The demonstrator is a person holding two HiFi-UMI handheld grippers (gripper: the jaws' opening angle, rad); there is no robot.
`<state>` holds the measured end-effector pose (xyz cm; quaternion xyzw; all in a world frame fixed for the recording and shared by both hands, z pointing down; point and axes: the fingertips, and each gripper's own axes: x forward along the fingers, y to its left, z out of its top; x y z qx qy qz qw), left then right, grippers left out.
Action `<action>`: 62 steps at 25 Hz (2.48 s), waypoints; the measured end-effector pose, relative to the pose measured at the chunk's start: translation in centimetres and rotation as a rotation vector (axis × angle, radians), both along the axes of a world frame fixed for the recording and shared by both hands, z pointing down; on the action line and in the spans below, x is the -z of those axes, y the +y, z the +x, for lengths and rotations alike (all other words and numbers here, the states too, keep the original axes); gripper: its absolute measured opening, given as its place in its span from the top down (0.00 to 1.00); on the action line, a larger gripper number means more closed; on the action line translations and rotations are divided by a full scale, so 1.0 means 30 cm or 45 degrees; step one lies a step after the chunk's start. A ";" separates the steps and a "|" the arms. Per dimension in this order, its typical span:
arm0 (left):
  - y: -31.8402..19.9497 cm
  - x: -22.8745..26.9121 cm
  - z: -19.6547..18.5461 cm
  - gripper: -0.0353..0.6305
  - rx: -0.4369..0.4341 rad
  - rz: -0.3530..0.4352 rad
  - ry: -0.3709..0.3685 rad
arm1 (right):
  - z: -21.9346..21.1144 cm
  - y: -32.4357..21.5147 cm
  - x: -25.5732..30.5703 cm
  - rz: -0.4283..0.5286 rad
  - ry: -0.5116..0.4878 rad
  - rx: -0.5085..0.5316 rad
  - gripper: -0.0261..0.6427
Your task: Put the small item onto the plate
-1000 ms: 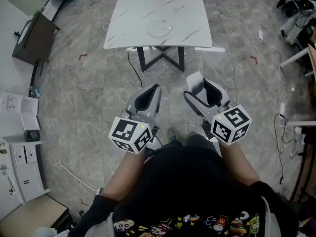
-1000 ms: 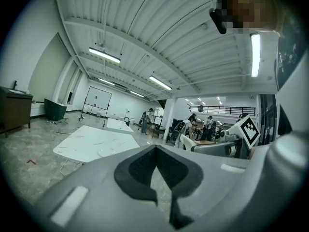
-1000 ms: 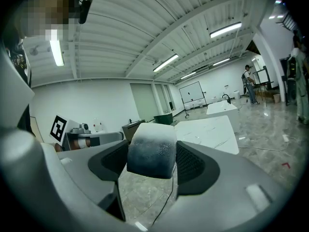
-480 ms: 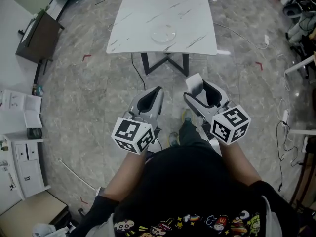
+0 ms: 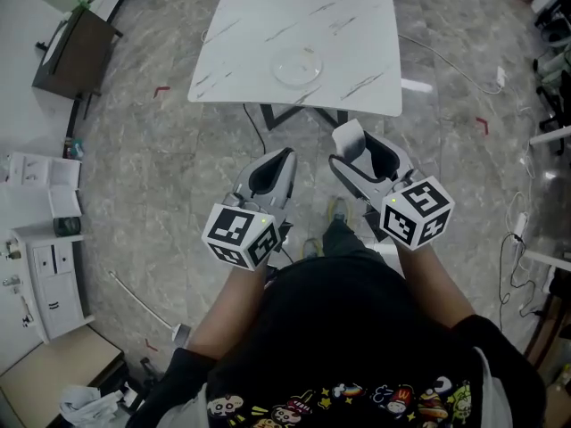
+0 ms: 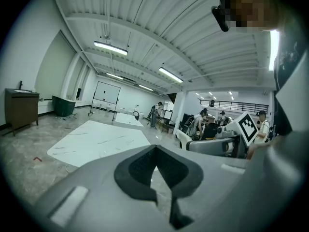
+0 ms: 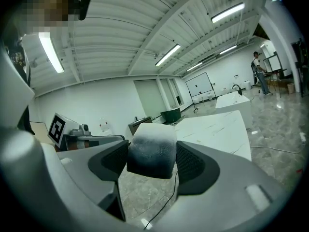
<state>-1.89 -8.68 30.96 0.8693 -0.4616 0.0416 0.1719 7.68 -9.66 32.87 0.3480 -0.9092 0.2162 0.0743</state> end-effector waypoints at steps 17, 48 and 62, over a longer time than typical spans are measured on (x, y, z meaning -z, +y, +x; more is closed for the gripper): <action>-0.316 -0.116 -0.035 0.95 0.110 -0.074 -0.017 | -0.036 -0.333 -0.119 -0.049 0.053 0.117 0.46; -0.880 -0.567 -0.277 0.95 0.039 -0.352 0.018 | -0.350 -0.947 -0.622 -0.247 0.410 0.033 0.46; -0.991 -0.701 -0.369 0.95 0.054 -0.443 0.088 | -0.433 -1.110 -0.845 -0.278 0.640 0.100 0.46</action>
